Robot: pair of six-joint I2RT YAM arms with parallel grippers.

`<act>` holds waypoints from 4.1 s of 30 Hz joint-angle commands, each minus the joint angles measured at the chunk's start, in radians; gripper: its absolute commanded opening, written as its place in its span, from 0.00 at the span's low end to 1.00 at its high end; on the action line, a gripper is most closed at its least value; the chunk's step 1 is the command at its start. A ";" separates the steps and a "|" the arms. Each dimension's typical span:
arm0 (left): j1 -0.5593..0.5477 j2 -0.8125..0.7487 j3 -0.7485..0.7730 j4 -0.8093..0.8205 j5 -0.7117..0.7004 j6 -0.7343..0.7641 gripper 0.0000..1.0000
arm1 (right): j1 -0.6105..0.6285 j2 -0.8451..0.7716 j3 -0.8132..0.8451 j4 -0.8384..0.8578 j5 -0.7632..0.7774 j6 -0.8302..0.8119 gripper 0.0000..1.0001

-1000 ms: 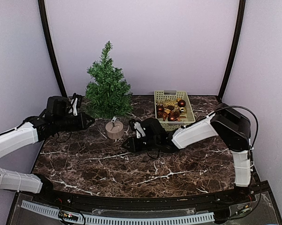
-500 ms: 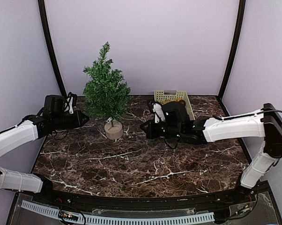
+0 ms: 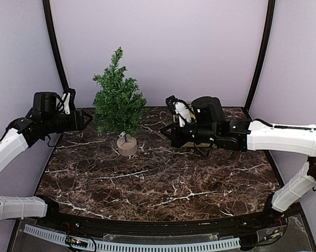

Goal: Decorate the small christmas tree
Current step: Wrap the side of the string light in the gap of the branches.

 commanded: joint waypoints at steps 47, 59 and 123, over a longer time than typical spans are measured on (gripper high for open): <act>-0.178 0.111 0.021 0.195 0.040 -0.101 0.45 | 0.130 0.054 0.214 0.225 -0.094 0.006 0.00; -0.178 0.071 -0.024 0.192 0.007 -0.100 0.16 | 0.131 0.129 0.323 0.124 -0.405 -0.066 0.00; -0.178 0.031 -0.099 0.363 0.043 -0.218 0.65 | 0.129 0.194 0.345 0.068 0.190 0.165 0.00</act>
